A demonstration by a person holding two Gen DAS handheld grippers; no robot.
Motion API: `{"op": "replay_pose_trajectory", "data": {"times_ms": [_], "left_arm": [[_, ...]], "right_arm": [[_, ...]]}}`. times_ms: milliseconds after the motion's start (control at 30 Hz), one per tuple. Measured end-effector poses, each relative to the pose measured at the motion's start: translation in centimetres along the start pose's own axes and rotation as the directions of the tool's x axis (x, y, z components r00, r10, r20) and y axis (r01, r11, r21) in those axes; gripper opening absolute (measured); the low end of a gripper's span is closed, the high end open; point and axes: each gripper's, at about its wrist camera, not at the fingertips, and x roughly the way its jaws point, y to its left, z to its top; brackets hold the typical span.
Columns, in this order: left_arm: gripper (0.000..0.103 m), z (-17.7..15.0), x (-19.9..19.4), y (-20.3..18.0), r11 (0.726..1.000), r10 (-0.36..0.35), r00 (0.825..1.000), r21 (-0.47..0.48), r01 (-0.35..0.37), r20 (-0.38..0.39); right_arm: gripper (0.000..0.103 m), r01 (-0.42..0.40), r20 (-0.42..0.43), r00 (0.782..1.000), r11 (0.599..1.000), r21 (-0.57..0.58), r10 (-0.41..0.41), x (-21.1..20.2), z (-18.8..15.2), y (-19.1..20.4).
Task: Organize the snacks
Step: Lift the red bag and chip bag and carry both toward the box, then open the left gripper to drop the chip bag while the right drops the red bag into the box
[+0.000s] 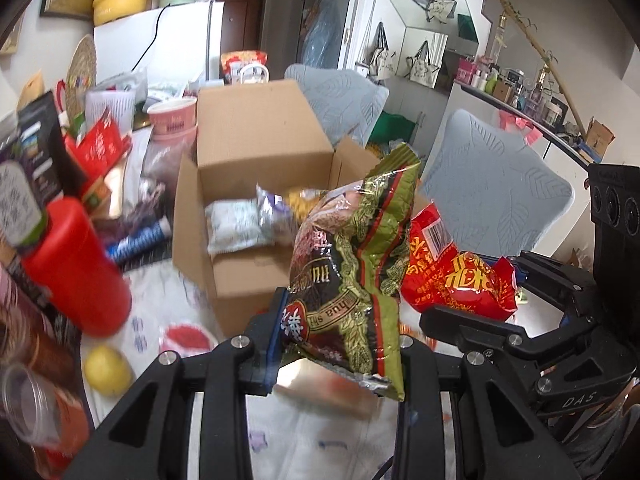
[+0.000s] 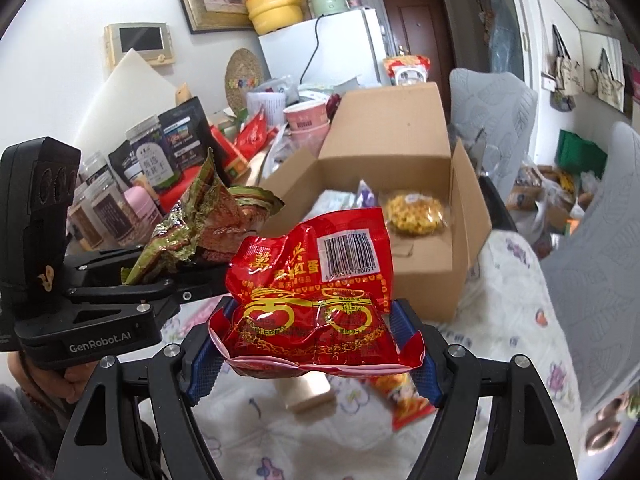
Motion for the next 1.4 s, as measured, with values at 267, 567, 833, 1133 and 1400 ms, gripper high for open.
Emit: {"op": "replay_pose_trajectory", "data": {"times_ms": [267,567,833,1133,1400], "left_arm": [[0.032,3.8,1.7,0.4,0.999,0.027,0.998,0.030,-0.028,0.048],[0.032,7.2,4.8,1.2,0.997,0.063,0.996,0.034,-0.066,0.067],[0.032,9.7,8.6,2.5,0.994,0.099,0.994,0.031,-0.101,0.054],[0.032,10.7,13.5,4.2,0.989,0.149,0.989,0.023,-0.149,-0.015],[0.032,10.2,16.8,5.2,0.982,0.190,0.979,0.024,-0.189,-0.074]], "right_arm": [[0.078,0.001,0.037,0.999,1.000,0.005,-0.001,1.5,3.8,-1.9],[0.078,0.043,0.059,0.997,0.999,0.013,-0.044,4.3,7.4,-4.8],[0.078,0.072,0.049,0.996,0.997,0.021,-0.073,7.3,9.8,-7.0],[0.078,0.080,0.013,0.997,0.996,0.037,-0.081,11.2,11.2,-8.7],[0.078,0.080,-0.053,0.996,0.995,0.058,-0.077,14.5,11.4,-10.2]]}}
